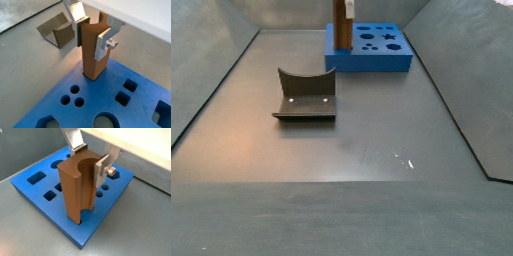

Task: Insert the arch object.

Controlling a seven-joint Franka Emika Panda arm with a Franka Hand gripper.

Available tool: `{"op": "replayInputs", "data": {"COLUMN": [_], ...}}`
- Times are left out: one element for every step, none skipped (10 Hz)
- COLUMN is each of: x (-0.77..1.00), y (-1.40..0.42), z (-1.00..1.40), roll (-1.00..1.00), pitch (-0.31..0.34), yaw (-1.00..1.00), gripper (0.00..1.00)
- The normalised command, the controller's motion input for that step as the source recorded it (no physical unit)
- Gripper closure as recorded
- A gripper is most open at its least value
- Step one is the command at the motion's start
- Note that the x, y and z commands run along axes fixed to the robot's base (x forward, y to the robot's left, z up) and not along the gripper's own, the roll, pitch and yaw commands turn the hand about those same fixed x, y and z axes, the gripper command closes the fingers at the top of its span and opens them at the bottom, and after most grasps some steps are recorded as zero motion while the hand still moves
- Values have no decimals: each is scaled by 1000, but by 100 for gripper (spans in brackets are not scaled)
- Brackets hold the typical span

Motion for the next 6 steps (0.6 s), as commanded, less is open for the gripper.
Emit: {"op": "replayInputs", "data": {"x": [80, 29, 14, 0, 0, 0], "y": [20, 23, 17, 0, -37, 0], "z": [-271, -260, -249, -31, 0, 0], "roll": [0, 0, 0, -33, 43, 0], "pitch": [0, -6, -14, -59, 0, 0], "yaw": [-20, -11, -6, 0, 0, 0], "gripper": [100, 100, 100, 100, 100, 100]}}
